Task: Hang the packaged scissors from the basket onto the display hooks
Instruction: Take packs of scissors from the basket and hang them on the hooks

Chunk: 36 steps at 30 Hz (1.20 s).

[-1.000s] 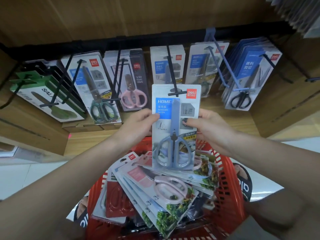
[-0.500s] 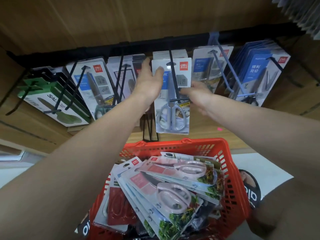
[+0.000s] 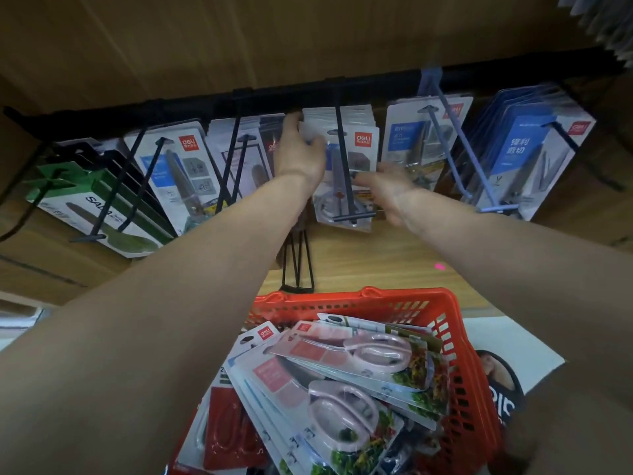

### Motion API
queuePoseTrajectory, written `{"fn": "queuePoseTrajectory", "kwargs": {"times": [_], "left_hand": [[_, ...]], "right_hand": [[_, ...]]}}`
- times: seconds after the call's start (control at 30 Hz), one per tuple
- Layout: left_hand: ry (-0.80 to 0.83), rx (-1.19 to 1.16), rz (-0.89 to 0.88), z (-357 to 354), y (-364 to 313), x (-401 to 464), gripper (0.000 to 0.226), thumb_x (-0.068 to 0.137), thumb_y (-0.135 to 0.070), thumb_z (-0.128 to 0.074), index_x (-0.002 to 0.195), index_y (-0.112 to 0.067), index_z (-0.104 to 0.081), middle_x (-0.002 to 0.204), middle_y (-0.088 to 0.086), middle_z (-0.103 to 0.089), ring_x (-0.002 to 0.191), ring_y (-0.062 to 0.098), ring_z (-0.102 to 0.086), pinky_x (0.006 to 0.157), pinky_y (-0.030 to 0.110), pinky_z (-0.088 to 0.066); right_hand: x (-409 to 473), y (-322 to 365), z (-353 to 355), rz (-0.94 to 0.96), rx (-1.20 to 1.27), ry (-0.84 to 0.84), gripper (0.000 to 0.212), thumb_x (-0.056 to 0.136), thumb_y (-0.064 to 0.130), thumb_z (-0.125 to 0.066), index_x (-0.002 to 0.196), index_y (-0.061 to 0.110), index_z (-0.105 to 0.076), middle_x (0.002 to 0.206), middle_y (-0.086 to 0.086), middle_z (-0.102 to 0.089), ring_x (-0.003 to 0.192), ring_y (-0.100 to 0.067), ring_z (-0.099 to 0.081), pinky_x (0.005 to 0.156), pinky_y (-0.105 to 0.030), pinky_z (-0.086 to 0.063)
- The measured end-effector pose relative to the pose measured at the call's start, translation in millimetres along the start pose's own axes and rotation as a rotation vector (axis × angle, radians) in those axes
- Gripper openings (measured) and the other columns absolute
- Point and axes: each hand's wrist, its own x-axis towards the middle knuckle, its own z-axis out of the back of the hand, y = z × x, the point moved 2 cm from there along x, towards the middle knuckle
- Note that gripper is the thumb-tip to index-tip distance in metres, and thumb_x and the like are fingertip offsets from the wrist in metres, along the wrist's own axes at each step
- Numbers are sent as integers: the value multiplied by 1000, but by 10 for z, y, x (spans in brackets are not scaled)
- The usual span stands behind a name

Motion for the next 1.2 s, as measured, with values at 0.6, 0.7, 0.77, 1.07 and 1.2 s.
{"fn": "queuePoseTrajectory", "kwargs": {"times": [0.6, 0.7, 0.77, 1.07, 1.2], "left_hand": [[190, 201, -90, 245, 423, -919, 50, 113, -19, -43, 161, -16, -30, 150, 11, -57, 112, 14, -63, 93, 25, -41], [449, 499, -123, 453, 814, -1307, 48, 109, -17, -51, 155, -14, -39, 141, 18, -63, 125, 30, -63, 106, 40, -49], [654, 681, -78, 626, 1079, -1561, 51, 107, -22, -56, 155, -16, -39, 141, 16, -62, 124, 30, -62, 104, 42, -50], [937, 1008, 214, 771, 1662, -1852, 64, 107, -45, -50, 158, -10, -31, 156, 17, -48, 140, 34, -50, 103, 37, -44], [925, 1065, 240, 708, 1796, -1902, 78, 104, -55, -51, 161, -8, -26, 161, 18, -38, 148, 35, -40, 109, 40, -42]], "right_hand": [[-635, -121, 3, 24, -643, -83, 60, 99, 23, -66, 152, 13, -39, 142, -12, -56, 107, -27, -58, 74, -17, -42], [-1024, -201, -70, 143, -935, 118, 56, 96, 19, -64, 148, 15, -44, 130, -11, -58, 96, -25, -56, 73, -22, -42], [-1237, -320, -150, 152, -1104, 305, 39, 96, 21, -63, 133, 13, -55, 118, -9, -65, 92, -24, -57, 71, -29, -47], [-1586, -1156, -288, -68, -1418, 823, 55, 109, 41, -42, 158, 19, -34, 155, -13, -45, 133, -33, -52, 97, -34, -44], [-1415, -1261, -188, -190, -1304, 721, 66, 107, 46, -44, 161, 14, -24, 162, -14, -36, 143, -33, -43, 102, -36, -40]]}}
